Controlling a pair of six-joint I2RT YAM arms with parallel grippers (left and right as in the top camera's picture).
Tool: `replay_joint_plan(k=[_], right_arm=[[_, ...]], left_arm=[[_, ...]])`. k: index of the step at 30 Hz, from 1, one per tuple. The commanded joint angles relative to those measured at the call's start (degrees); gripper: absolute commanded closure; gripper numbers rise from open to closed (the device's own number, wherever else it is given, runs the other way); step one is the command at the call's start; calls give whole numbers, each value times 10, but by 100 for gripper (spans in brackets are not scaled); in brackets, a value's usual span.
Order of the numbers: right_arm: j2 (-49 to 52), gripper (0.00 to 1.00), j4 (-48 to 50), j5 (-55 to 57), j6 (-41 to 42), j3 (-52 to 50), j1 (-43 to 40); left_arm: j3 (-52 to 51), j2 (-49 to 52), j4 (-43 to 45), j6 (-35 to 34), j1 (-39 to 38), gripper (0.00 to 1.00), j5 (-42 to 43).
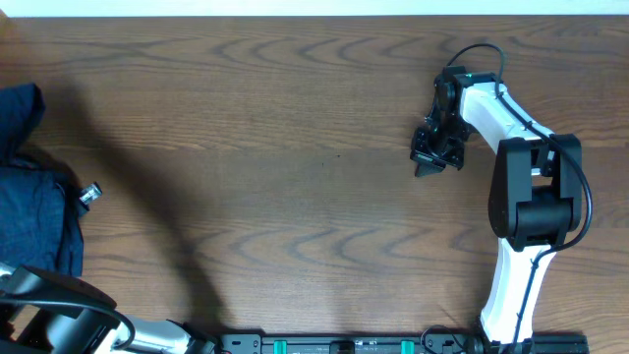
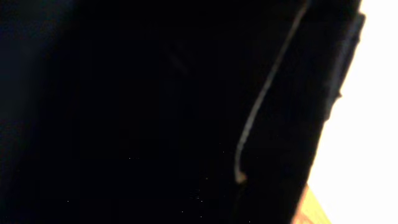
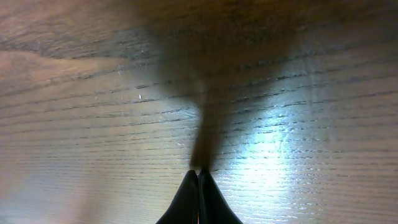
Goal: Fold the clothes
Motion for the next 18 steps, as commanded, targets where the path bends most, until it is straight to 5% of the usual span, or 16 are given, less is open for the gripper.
replay_joint_plan(k=[1,18], right_arm=[[38,99,12,12,14,-19,13],[38,99,16,10,27,-19,21]], left_arm=[[15,11,9,2,4,94,-29],[15,69,-55,3,57,94,-69]])
